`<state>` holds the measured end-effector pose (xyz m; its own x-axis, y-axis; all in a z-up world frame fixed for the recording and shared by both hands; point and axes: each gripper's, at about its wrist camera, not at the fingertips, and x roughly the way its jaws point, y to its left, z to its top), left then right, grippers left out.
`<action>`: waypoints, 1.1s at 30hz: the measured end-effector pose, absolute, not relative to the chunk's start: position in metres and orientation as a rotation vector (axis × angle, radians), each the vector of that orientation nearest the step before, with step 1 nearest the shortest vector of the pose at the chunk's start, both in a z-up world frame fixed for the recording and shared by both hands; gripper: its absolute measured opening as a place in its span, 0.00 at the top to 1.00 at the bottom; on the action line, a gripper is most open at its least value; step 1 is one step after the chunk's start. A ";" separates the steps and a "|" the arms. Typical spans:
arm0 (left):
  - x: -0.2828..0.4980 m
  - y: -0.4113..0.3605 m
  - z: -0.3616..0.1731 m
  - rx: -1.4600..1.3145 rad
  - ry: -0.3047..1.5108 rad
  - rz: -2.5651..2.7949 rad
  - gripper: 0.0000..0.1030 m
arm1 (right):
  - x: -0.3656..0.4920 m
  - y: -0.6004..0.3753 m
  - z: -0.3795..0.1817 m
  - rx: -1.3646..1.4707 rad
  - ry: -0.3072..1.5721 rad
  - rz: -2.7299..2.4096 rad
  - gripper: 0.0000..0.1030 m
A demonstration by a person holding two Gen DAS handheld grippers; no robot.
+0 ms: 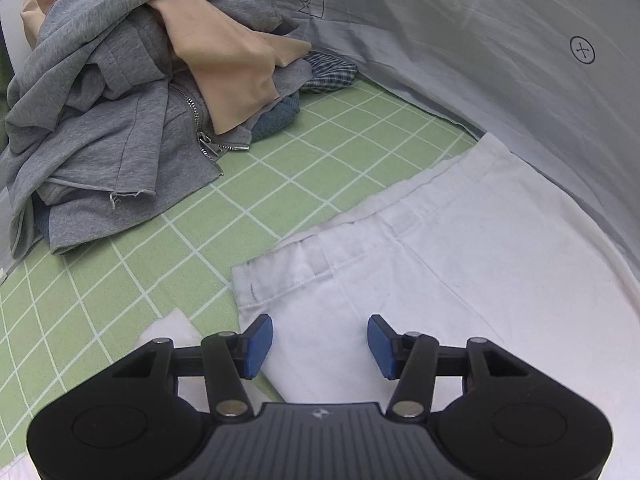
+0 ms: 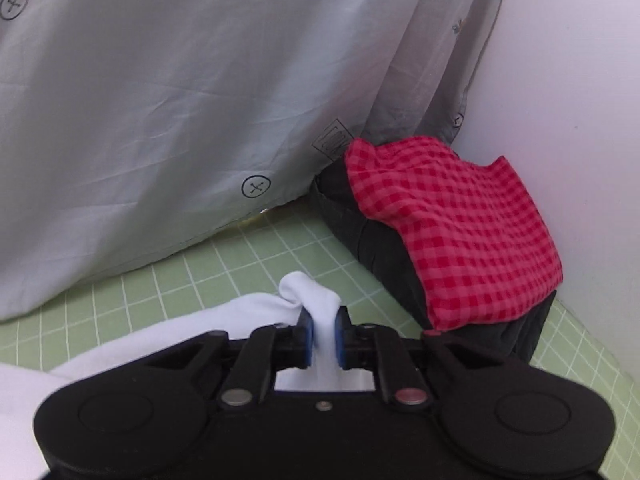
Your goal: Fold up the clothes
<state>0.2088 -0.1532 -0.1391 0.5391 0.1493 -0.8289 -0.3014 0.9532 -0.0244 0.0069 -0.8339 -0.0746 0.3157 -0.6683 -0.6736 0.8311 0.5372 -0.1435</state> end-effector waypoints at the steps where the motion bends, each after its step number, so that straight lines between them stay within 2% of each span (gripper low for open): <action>1: 0.209 -0.152 -0.139 -0.168 0.963 0.269 0.47 | 0.014 -0.836 -0.085 0.231 0.797 -1.013 0.76; 2: 0.210 -0.152 -0.139 -0.161 0.961 0.272 0.46 | 0.020 -0.836 -0.092 0.199 0.830 -1.025 0.61; 3: 0.212 -0.152 -0.139 -0.153 0.959 0.278 0.46 | 0.022 -0.828 -0.095 0.154 0.839 -1.028 0.55; 4: 0.212 -0.152 -0.138 -0.148 0.953 0.288 0.46 | 0.022 -0.817 -0.095 0.110 0.833 -1.022 0.41; 5: 0.212 -0.151 -0.138 -0.148 0.941 0.299 0.43 | 0.023 -0.806 -0.094 0.067 0.826 -1.015 0.22; 7: 0.213 -0.147 -0.137 -0.162 0.919 0.328 0.34 | 0.022 -0.785 -0.093 -0.005 0.809 -1.000 0.11; 8: 0.214 -0.144 -0.138 -0.172 0.912 0.346 0.29 | 0.019 -0.777 -0.093 -0.012 0.805 -0.989 0.11; 11: 0.219 -0.136 -0.142 -0.193 0.924 0.374 0.30 | 0.009 -0.755 -0.093 -0.004 0.820 -0.963 0.11; 12: 0.220 -0.133 -0.143 -0.200 0.923 0.373 0.39 | 0.005 -0.750 -0.094 0.013 0.829 -0.958 0.11; 15: 0.223 -0.124 -0.141 -0.231 0.915 0.394 0.83 | -0.005 -0.736 -0.095 0.055 0.853 -0.943 0.11; 16: 0.224 -0.121 -0.141 -0.242 0.912 0.404 0.89 | -0.008 -0.731 -0.094 0.053 0.858 -0.938 0.12; 17: 0.224 -0.117 -0.140 -0.254 0.909 0.413 0.90 | -0.012 -0.726 -0.092 0.052 0.859 -0.929 0.12; 24: 0.227 -0.097 -0.133 -0.326 0.886 0.470 0.87 | -0.053 -0.704 -0.062 0.038 0.811 -0.897 0.12; 26: 0.205 -0.104 -0.123 -0.302 0.879 0.420 0.76 | -0.076 -0.701 -0.052 0.072 0.785 -0.915 0.11; 30: 0.162 -0.117 -0.103 -0.254 0.864 0.322 0.64 | -0.131 -0.695 -0.039 0.180 0.735 -0.949 0.10; 32: 0.140 -0.123 -0.092 -0.231 0.856 0.273 0.45 | -0.160 -0.691 -0.039 0.252 0.710 -0.948 0.08; 33: 0.129 -0.126 -0.087 -0.219 0.851 0.249 0.42 | -0.175 -0.688 -0.039 0.288 0.696 -0.947 0.07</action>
<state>0.1291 -0.1265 -0.0873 0.6332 0.1290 -0.7631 -0.3025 0.9488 -0.0906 -0.1746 -0.6884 -0.0388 0.3898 -0.6435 -0.6587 0.8207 0.5672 -0.0686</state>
